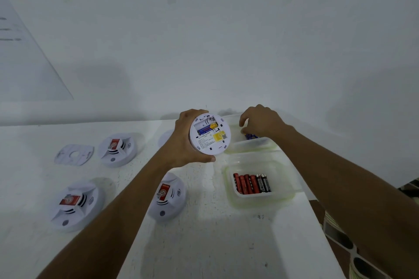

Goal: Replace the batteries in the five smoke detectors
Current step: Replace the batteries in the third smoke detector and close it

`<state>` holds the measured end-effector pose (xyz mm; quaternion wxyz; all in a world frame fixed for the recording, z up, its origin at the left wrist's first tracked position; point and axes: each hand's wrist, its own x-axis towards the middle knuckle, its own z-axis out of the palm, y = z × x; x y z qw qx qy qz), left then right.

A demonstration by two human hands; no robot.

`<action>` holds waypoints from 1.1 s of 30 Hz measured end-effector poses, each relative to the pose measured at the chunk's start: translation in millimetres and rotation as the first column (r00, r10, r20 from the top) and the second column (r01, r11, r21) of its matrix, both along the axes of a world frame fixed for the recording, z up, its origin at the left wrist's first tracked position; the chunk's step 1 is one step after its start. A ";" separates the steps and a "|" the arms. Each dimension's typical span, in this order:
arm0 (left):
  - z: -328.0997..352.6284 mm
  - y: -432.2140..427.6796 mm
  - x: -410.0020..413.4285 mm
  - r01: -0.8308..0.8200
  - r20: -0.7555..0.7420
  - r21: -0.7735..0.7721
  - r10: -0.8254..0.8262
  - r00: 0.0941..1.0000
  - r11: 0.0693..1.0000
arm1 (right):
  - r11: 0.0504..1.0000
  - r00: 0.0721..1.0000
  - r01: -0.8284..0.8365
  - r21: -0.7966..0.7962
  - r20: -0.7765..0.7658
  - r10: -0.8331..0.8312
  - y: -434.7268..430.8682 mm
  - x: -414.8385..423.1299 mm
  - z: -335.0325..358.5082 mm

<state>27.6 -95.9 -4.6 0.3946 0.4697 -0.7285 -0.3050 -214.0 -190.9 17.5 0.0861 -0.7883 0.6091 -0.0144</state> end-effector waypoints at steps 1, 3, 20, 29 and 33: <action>0.2 0.5 -0.2 -0.001 0.005 0.001 0.001 1.000 1.000 | 1.000 1.000 0.005 -0.019 -0.031 -0.005 0.3 2.4 -0.4; -0.9 0.3 0.6 -0.005 0.018 0.008 0.005 1.000 1.000 | 1.000 0.998 0.016 -0.026 -0.053 -0.017 0.4 5.4 -1.0; 3.5 3.8 -7.0 -0.013 0.051 -0.015 0.013 0.999 1.000 | 0.984 0.565 0.054 -0.168 0.818 0.109 62.7 0.6 44.4; 5.1 20.0 -23.4 0.044 0.085 -0.056 -0.039 0.996 0.997 | 0.938 0.453 0.007 -0.347 0.837 0.307 111.3 32.7 22.3; 8.9 31.4 -23.5 0.056 0.112 -0.088 -0.046 0.993 0.995 | 0.920 0.441 -0.049 -0.388 0.818 0.369 121.7 37.2 19.6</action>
